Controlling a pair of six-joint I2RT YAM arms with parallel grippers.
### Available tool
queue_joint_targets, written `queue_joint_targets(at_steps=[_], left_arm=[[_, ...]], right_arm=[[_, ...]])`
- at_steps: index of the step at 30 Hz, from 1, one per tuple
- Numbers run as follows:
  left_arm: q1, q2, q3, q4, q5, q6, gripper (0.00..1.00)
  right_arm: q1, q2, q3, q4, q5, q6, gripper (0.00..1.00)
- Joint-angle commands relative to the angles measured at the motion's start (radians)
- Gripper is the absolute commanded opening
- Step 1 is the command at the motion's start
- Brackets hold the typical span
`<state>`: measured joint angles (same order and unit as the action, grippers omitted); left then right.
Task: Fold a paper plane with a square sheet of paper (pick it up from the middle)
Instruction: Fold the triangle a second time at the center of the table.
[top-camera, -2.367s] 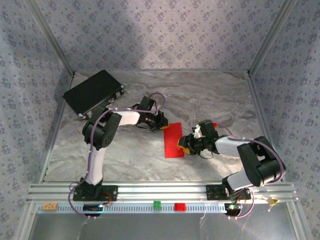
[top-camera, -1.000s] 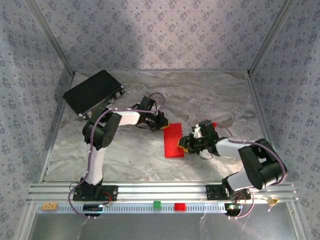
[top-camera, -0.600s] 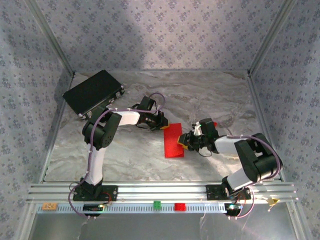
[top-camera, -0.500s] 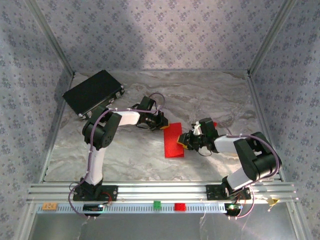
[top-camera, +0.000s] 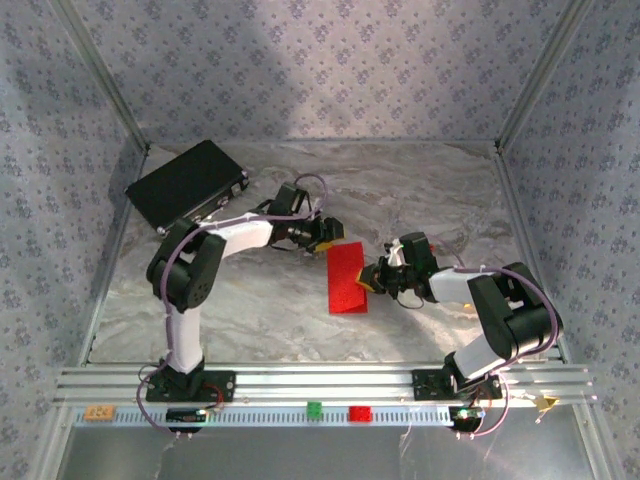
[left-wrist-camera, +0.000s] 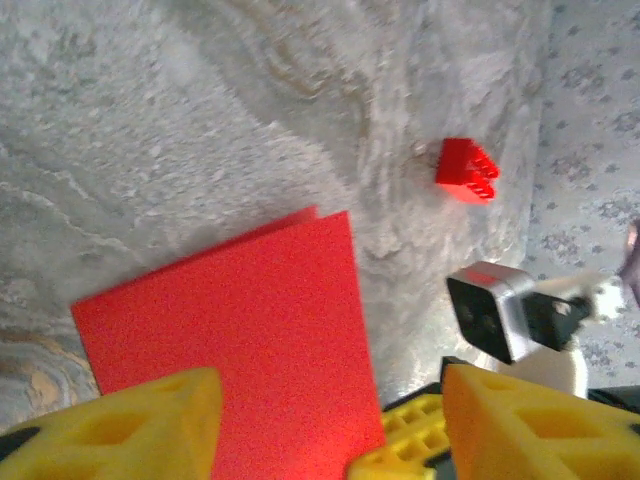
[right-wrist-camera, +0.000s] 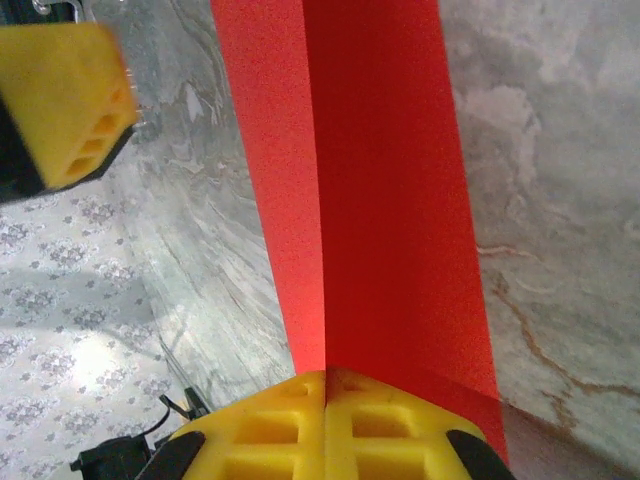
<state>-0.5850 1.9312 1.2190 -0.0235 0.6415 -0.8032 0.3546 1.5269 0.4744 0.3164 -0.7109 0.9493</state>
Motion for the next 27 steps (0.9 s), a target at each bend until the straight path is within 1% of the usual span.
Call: queue_joint_targets(at_steps=[1, 4, 8, 10, 14, 17, 19, 21, 27], left_arm=[[-0.006, -0.115, -0.044, -0.056, -0.076, 0.077, 0.64], [-0.011, -0.197, -0.110, -0.039, -0.135, 0.125, 0.64], [-0.035, -0.303, -0.233, 0.059, -0.219, 0.180, 0.63], [-0.062, -0.347, -0.285, 0.106, -0.264, 0.220, 0.61], [-0.156, -0.408, -0.368, 0.178, -0.344, 0.335, 0.60], [-0.211, -0.416, -0.367, 0.132, -0.371, 0.371, 0.60], [-0.246, -0.401, -0.351, 0.086, -0.400, 0.403, 0.59], [-0.295, -0.386, -0.348, 0.076, -0.431, 0.447, 0.59], [-0.433, -0.335, -0.301, 0.005, -0.624, 0.567, 0.61]], right_arm=[[-0.005, 0.025, 0.036, 0.032, 0.028, 0.018, 0.04], [-0.006, 0.058, 0.073, 0.042, 0.025, 0.016, 0.04], [-0.008, 0.097, 0.114, 0.045, 0.019, 0.016, 0.05], [-0.008, 0.107, 0.121, 0.051, 0.014, 0.020, 0.07], [-0.014, 0.108, 0.127, 0.038, 0.007, 0.003, 0.13], [-0.021, 0.114, 0.133, 0.024, -0.010, -0.015, 0.18], [-0.023, 0.126, 0.139, 0.025, -0.024, -0.019, 0.19], [-0.023, 0.136, 0.146, 0.029, -0.031, -0.022, 0.19], [-0.026, 0.152, 0.161, 0.022, -0.042, -0.024, 0.15]])
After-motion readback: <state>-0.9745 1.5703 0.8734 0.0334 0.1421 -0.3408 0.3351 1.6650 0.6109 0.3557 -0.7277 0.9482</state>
